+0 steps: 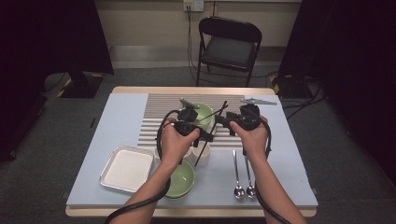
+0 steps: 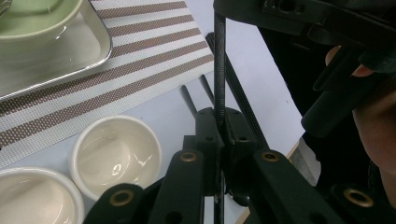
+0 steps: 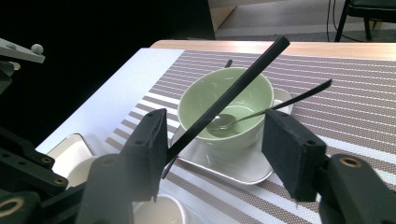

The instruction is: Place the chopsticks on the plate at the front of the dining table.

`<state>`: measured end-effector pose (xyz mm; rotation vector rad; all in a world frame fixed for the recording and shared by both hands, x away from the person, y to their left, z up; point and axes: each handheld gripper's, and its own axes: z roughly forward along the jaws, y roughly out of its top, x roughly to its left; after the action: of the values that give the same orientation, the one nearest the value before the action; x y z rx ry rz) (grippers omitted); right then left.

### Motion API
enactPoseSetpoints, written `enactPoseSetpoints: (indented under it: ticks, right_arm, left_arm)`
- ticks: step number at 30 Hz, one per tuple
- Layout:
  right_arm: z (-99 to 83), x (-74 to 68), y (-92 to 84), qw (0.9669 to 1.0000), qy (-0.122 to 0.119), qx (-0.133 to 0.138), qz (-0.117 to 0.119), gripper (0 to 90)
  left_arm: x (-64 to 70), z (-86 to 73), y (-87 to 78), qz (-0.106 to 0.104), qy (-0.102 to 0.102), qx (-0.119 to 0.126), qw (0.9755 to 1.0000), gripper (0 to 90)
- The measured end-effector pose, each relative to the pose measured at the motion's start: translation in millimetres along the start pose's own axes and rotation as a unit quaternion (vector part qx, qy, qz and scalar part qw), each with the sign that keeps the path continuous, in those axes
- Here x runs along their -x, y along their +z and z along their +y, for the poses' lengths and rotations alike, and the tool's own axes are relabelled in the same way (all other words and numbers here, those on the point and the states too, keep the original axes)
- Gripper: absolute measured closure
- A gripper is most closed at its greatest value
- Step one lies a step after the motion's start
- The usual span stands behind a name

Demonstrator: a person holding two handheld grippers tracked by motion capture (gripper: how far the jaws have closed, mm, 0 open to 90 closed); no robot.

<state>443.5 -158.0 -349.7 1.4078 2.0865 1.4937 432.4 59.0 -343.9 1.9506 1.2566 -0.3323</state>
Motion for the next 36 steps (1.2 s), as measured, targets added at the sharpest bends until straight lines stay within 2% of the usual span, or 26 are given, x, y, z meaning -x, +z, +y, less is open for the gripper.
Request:
enactPoseSetpoints:
  ticks: [9,10,17,20,26,35,36]
  right_arm:
    - [1.6,7.3,-7.1,0.9998,-0.002,0.013,-0.016,36.8]
    - [1.7,8.0,-7.9,0.9998,-0.001,0.011,-0.016,36.4]
    - [1.2,12.3,-11.6,0.9997,-0.008,0.005,-0.022,32.4]
    - [0.2,14.9,-12.7,0.9996,-0.012,0.004,-0.026,31.4]
    - [-3.2,21.2,-14.2,0.9992,-0.016,-0.002,-0.038,28.2]
    - [-11.6,30.3,-15.2,0.9988,-0.016,-0.012,-0.045,23.3]
    - [-12.6,31.1,-15.0,0.9988,-0.014,-0.013,-0.044,23.1]
  left_arm:
    - [-7.0,-1.2,-3.4,0.010,-0.011,0.001,0.9999,86.1]
    - [-8.1,-1.0,-4.7,0.014,-0.006,0.001,0.9999,86.1]
    - [-10.0,-1.1,-9.6,0.016,-0.013,0.005,0.9998,86.1]
    - [-12.8,-1.2,-11.8,0.019,-0.009,0.004,0.9998,86.1]
    - [-15.3,-1.6,-15.0,0.023,-0.018,0.008,0.9995,86.1]
    - [-18.6,-2.0,-19.5,0.028,-0.014,0.007,0.9995,86.1]
    - [-18.2,-2.5,-19.7,0.027,-0.021,0.010,0.9994,86.1]
